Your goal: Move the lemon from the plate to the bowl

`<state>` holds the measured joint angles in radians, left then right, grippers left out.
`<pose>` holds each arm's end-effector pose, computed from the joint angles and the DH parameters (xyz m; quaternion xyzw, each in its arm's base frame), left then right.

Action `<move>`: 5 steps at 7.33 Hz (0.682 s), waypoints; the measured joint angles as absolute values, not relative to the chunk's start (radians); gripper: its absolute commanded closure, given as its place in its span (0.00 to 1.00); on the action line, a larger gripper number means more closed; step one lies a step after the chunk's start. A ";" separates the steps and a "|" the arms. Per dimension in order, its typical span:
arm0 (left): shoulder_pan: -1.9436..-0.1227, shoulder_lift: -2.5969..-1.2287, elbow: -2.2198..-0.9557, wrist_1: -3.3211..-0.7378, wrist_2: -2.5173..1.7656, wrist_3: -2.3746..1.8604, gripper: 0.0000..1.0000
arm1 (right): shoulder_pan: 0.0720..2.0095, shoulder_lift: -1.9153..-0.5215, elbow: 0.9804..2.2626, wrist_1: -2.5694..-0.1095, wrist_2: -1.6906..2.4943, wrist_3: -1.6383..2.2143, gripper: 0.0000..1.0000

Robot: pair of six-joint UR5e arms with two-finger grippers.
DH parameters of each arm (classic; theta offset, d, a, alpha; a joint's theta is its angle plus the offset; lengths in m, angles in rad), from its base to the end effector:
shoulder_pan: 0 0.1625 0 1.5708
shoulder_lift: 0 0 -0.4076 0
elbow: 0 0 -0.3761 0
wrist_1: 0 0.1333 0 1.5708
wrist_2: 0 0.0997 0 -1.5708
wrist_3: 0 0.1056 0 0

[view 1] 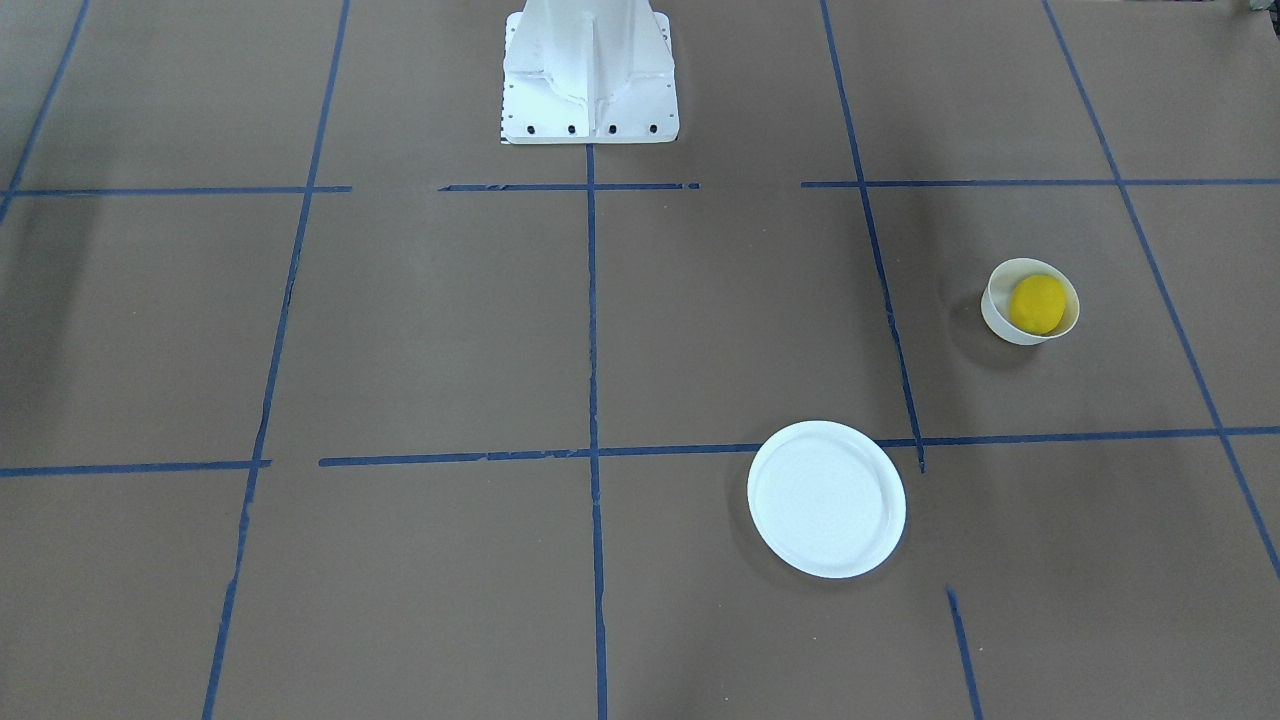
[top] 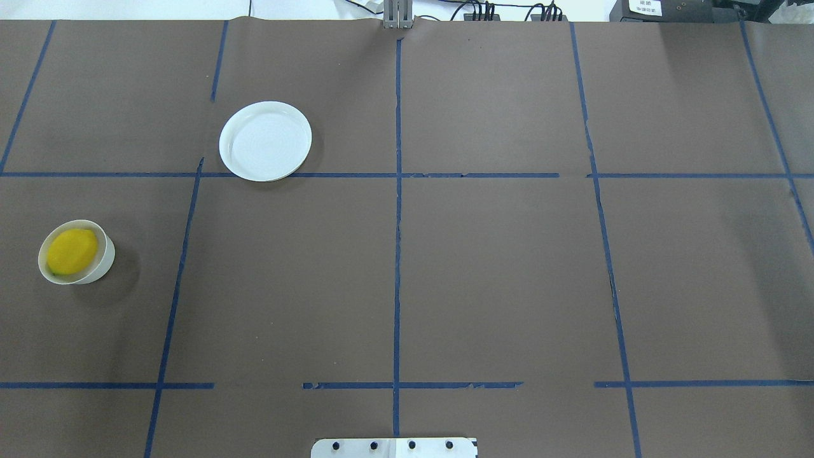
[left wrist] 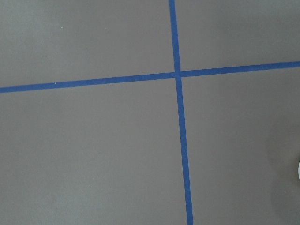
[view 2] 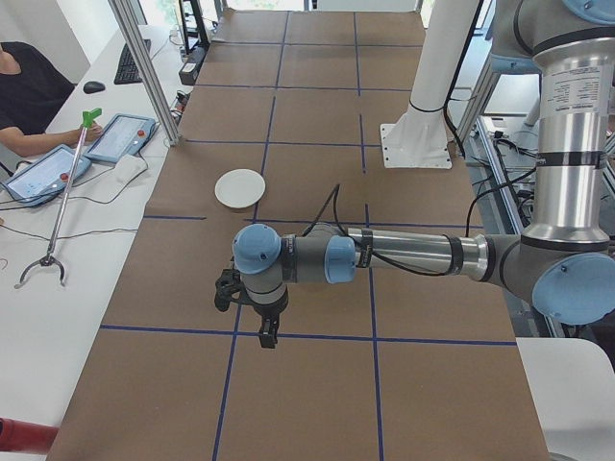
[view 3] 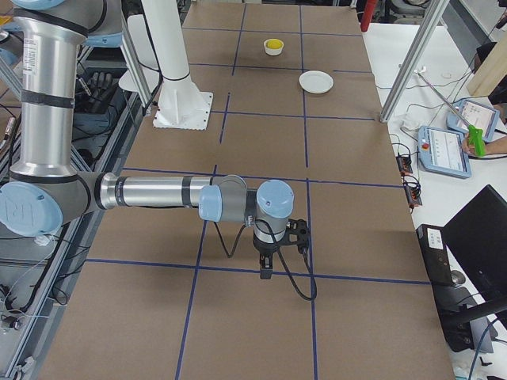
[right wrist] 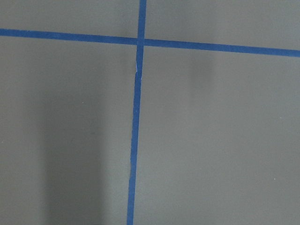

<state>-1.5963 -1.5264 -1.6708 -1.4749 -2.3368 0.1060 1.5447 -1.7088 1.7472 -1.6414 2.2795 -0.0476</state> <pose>-0.0717 -0.4523 0.6289 0.0059 0.3740 0.0298 0.9269 0.0537 -0.4184 0.6351 -0.0114 -0.3471 -0.0290 0.9373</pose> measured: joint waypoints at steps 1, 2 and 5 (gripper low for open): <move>-1.596 -1.526 -1.663 -1.476 -2.336 0.106 0.00 | 1.545 -1.709 1.747 -1.641 2.279 -0.048 0.00; -1.597 -1.525 -1.657 -1.477 -2.338 0.106 0.00 | 1.545 -1.709 1.747 -1.641 2.280 -0.048 0.00; -1.597 -1.526 -1.643 -1.480 -2.339 0.107 0.00 | 1.545 -1.709 1.747 -1.641 2.279 -0.048 0.00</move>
<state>-1.5969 -1.5265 -1.6433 -1.4796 -2.3393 0.1068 1.5447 -1.7089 1.7472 -1.6413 2.2795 -0.0475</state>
